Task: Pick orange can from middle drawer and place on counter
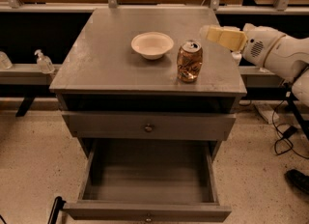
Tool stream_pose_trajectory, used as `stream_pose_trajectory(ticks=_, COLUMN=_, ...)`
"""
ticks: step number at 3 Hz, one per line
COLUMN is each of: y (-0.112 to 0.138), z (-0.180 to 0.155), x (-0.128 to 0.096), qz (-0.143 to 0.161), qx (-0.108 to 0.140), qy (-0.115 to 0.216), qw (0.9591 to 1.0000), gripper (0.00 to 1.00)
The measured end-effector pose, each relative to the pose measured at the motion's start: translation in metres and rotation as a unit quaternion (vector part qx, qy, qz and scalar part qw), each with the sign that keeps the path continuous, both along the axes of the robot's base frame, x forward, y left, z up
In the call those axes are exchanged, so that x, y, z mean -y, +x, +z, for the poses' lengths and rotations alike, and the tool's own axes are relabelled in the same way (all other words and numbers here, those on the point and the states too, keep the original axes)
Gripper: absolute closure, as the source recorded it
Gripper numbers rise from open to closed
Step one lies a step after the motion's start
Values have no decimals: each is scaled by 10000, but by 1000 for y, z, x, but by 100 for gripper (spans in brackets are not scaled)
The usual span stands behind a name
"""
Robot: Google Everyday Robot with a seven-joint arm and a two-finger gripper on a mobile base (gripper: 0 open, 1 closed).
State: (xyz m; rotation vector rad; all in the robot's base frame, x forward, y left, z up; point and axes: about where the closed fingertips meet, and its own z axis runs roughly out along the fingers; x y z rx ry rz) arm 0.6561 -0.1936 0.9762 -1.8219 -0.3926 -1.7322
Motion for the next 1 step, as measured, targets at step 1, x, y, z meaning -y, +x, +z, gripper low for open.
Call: stream_pose_trajectory(ticks=1, y=0, z=0, x=0, qz=0, qx=0, qy=0, qw=10000, gripper=0)
